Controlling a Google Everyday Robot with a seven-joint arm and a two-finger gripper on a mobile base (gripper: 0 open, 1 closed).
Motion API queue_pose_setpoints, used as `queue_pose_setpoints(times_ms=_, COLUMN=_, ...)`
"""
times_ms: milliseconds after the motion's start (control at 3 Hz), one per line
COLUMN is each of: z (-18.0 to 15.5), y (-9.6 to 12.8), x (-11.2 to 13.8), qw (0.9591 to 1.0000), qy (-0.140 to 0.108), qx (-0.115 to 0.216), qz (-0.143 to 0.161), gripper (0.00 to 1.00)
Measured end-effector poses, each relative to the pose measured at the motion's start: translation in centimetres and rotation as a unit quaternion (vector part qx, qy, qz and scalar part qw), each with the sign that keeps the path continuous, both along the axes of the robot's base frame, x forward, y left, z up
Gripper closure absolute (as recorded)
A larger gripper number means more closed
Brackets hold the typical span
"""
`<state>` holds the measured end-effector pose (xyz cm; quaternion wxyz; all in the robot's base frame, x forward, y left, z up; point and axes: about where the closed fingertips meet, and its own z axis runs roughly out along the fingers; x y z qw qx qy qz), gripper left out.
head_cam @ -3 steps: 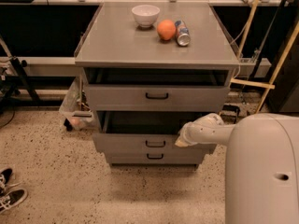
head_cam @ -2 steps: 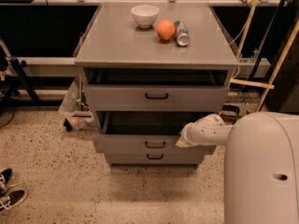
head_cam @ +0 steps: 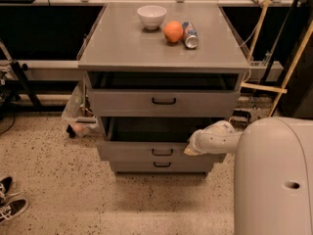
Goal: Open middle drawer
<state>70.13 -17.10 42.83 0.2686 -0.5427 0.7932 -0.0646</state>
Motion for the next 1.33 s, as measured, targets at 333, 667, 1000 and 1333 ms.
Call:
queue_pose_setpoints(times_ms=333, z=0.1, y=0.2, x=0.0, qw=1.0, qy=0.0, qx=0.0, qz=0.0, gripper=1.0)
queue_pose_setpoints(times_ms=667, z=-0.1, y=-0.3, x=-0.9, qw=1.0, qy=0.002, qx=0.002, qz=-0.006, gripper=1.0)
queue_pose_setpoints(times_ms=1000, z=0.0, y=0.0, x=-0.9, qw=1.0, qy=0.002, qx=0.002, qz=-0.006, gripper=1.0)
queue_pose_setpoints(times_ms=1333, z=0.0, y=-0.5, x=-1.6, qw=0.9999, qy=0.004, qx=0.002, qz=-0.011, gripper=1.0)
